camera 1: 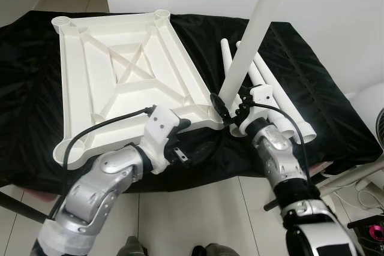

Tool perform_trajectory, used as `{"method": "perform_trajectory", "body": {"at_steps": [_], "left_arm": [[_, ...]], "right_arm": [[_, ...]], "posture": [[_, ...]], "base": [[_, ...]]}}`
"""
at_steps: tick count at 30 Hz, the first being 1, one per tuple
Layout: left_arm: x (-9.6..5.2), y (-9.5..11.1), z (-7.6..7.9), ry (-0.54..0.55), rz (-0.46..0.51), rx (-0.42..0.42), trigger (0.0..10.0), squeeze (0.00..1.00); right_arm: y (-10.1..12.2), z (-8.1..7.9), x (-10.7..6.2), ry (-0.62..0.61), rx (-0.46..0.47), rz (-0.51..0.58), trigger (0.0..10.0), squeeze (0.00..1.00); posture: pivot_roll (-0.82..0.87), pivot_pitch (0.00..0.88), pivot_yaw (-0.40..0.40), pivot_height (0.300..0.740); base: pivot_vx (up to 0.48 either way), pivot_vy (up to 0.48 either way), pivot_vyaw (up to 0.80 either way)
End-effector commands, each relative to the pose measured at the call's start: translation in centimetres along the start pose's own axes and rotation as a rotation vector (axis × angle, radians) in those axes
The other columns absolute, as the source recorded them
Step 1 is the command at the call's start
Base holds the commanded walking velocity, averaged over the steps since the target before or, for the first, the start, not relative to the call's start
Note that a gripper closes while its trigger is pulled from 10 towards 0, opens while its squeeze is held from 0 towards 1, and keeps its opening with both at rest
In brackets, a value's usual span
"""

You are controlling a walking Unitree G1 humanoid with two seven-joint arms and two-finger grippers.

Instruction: Building children table

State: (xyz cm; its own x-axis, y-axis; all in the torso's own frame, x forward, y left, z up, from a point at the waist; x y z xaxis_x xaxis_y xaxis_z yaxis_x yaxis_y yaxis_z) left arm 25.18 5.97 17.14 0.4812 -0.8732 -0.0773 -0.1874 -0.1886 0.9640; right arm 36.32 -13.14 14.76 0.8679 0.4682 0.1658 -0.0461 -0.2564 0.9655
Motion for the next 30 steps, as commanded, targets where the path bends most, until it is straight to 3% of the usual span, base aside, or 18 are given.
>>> {"method": "perform_trajectory", "body": {"at_steps": [1, 4, 5, 6, 8, 9, 11, 17, 18, 19, 23, 30], "left_arm": [[0.5, -0.7, -0.1, 0.035, -0.044, -0.007, 10.0, 0.0], [1.0, -1.0, -0.5, 0.081, -0.064, -0.004, 10.0, 0.0], [1.1, -1.1, -0.6, 0.094, -0.069, -0.002, 10.0, 0.0], [1.3, -1.1, -0.7, 0.101, -0.072, -0.001, 10.0, 0.0], [1.3, -1.1, -0.8, 0.103, -0.072, -0.001, 10.0, 0.0], [1.4, -1.1, -0.8, 0.107, -0.074, 0.002, 10.0, 0.0], [1.5, -1.0, -0.9, 0.111, -0.074, 0.002, 10.0, 0.0], [1.6, -1.0, -0.9, 0.116, -0.074, 0.003, 10.0, 0.0], [1.7, -0.9, -0.9, 0.117, -0.073, 0.002, 10.0, 0.0], [1.7, -0.9, -0.9, 0.117, -0.073, 0.002, 10.0, 0.0], [1.9, -0.9, -1.0, 0.127, -0.074, 0.002, 10.0, 0.0], [2.0, -0.8, -0.8, 0.123, -0.075, 0.004, 10.0, 0.0]], "right_arm": [[-0.5, 0.4, -0.2, 0.033, -0.02, -0.045, 10.0, 0.0], [-0.8, 0.7, 0.0, 0.074, -0.039, -0.095, 10.0, 0.0], [-0.8, 0.7, 0.1, 0.089, -0.039, -0.105, 9.4, 0.0], [-0.8, 0.6, 0.3, 0.105, -0.038, -0.115, 6.3, 0.0], [-0.8, 0.6, 0.4, 0.119, -0.036, -0.121, 6.3, 0.0], [-0.8, 0.5, 0.6, 0.129, -0.038, -0.125, 4.9, 0.0], [-0.8, 0.4, 0.8, 0.147, -0.041, -0.133, 4.4, 0.0], [-0.7, 0.2, 1.3, 0.171, -0.042, -0.147, 5.1, 0.0], [-0.8, 0.2, 1.5, 0.177, -0.043, -0.155, 6.9, 0.0], [-0.8, 0.2, 1.5, 0.177, -0.043, -0.155, 6.9, 0.0], [-0.8, 0.0, 2.3, 0.178, -0.055, -0.172, 10.0, 0.0], [-1.0, 0.1, 2.5, 0.166, -0.047, -0.185, 10.0, 0.0]], "posture": [[0.01, 0.042, -0.052, 0.74], [0.0, 0.044, -0.05, 0.74], [0.0, 0.044, -0.05, 0.74], [0.01, 0.043, -0.049, 0.74], [0.01, 0.043, -0.049, 0.74], [0.01, 0.044, -0.049, 0.74], [0.01, 0.043, -0.048, 0.74], [0.01, 0.044, -0.048, 0.74], [0.01, 0.047, -0.047, 0.74], [0.01, 0.047, -0.047, 0.74], [0.01, 0.049, -0.048, 0.74], [0.02, 0.055, -0.048, 0.74]], "base": [[0.0, 0.0, 0.0], [0.0, 0.0, 0.0], [0.0, 0.0, 0.0], [0.0, 0.0, 0.0], [0.0, 0.0, 0.0], [0.0, 0.0, 0.0], [0.0, 0.0, 0.0], [0.0, 0.0, 0.0], [0.0, 0.0, 0.0], [0.0, 0.0, 0.0], [0.0, 0.0, 0.0], [0.0, 0.0, 0.0]]}}
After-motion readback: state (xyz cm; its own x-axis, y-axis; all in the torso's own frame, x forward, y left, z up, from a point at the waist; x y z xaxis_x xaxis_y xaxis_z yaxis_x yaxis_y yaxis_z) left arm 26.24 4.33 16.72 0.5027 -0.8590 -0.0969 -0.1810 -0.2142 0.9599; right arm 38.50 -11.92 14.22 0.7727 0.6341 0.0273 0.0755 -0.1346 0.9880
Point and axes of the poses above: a point about 5 cm out from each wrist's last joint towards the gripper, its own x axis pointing out of the wrist towards the gripper, its own y axis along the axis of the wrist's last joint, z = x × y, the point moved 2 cm from there along x, pointing out of the wrist towards the gripper, and after that the axes turned 15 degrees about x, right-handed, at the moved point
